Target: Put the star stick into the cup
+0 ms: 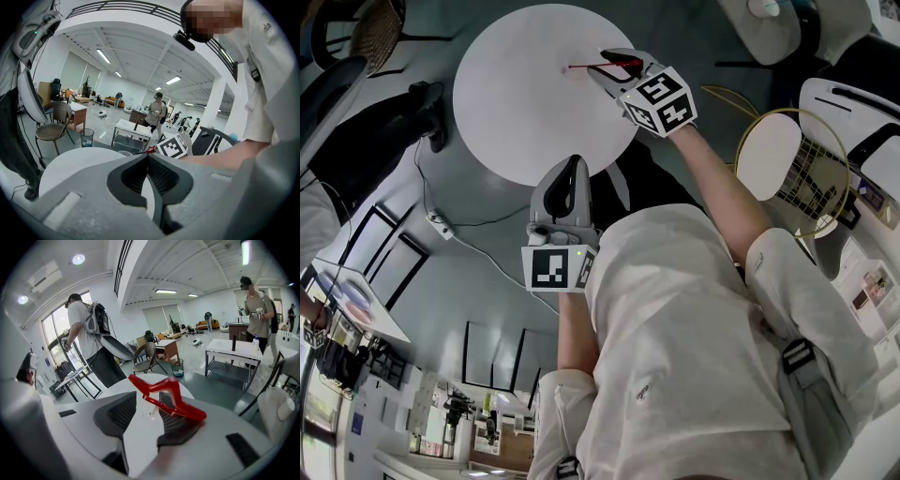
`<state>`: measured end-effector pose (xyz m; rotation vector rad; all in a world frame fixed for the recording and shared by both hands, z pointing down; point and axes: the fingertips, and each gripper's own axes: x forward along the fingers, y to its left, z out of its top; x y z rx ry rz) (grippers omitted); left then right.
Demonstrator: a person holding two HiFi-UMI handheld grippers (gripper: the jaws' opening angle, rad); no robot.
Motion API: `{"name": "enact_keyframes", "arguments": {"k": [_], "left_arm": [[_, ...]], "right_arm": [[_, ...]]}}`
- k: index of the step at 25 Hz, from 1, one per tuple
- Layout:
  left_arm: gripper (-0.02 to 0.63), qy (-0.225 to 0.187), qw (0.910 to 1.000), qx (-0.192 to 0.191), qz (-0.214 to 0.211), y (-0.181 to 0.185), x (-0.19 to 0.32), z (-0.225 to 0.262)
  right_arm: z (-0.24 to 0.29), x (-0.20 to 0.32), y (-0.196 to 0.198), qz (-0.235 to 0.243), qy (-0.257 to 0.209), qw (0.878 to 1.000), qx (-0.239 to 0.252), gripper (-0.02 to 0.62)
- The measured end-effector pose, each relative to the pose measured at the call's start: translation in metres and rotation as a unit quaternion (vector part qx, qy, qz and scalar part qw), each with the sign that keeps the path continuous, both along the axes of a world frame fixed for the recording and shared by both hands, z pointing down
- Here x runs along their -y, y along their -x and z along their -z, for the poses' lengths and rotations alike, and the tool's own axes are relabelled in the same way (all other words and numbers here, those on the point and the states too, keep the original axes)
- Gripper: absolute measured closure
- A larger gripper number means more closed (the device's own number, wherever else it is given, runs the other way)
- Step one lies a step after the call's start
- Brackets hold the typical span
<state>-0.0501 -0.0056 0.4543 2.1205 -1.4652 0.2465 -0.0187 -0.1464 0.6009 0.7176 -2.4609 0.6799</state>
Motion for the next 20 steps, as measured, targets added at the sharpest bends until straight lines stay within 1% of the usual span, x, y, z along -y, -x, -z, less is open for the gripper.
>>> {"name": "enact_keyframes", "arguments": {"k": [4, 14, 20], "left_arm": [[0.595, -0.001, 1.0, 0.0, -0.001, 0.0006, -0.003, 0.0003], [0.595, -0.002, 1.0, 0.001, 0.001, -0.0014, -0.0056, 0.0006], [0.595, -0.001, 1.0, 0.0, 0.001, -0.0007, -0.0073, -0.0004]], "right_arm": [[-0.0005, -0.002, 0.0001, -0.003, 0.0, 1.0, 0.0, 0.422], [-0.0034, -0.0025, -0.0033, -0.011, 0.001, 1.0, -0.004, 0.35], [-0.0063, -0.0035, -0.003, -0.014, 0.004, 1.0, -0.004, 0.333]]}}
